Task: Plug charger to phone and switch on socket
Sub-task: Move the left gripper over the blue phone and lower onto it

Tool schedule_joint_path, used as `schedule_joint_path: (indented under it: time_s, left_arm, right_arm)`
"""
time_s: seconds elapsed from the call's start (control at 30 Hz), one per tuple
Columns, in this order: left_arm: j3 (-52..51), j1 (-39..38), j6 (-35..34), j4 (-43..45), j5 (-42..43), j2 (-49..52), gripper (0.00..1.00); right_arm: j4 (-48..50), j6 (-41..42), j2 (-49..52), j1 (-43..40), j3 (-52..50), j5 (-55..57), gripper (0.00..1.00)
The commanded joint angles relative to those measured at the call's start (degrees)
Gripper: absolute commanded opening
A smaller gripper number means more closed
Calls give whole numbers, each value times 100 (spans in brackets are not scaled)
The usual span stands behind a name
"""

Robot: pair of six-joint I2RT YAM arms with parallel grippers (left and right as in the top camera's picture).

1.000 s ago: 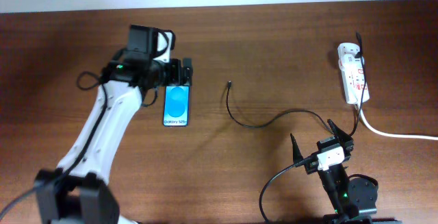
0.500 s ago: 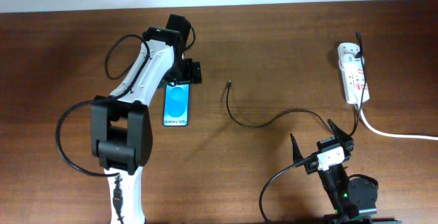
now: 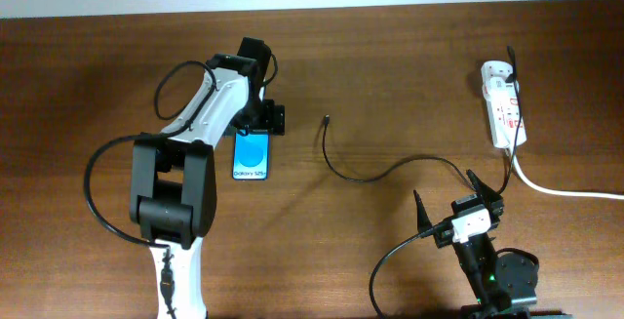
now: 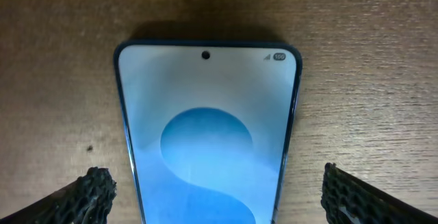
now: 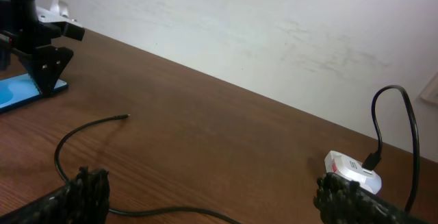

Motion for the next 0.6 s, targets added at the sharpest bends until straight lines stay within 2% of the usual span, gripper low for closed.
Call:
schedule_joint_path:
  time_s: [0.0, 0.2, 0.3, 0.57]
  left_arm:
    - [-114, 85, 494, 138, -31, -33, 99]
    - [-560, 94, 455, 479, 2, -33, 99]
    - [-706, 94, 166, 691, 210, -33, 99]
    - [-708, 127, 321, 461, -31, -33, 99]
  right_arm:
    - [-22, -17, -48, -37, -39, 31, 98]
    - [-22, -17, -48, -37, -39, 31, 98]
    - [-22, -17, -48, -37, -39, 31, 98]
    - [-22, -15, -48, -37, -39, 31, 98]
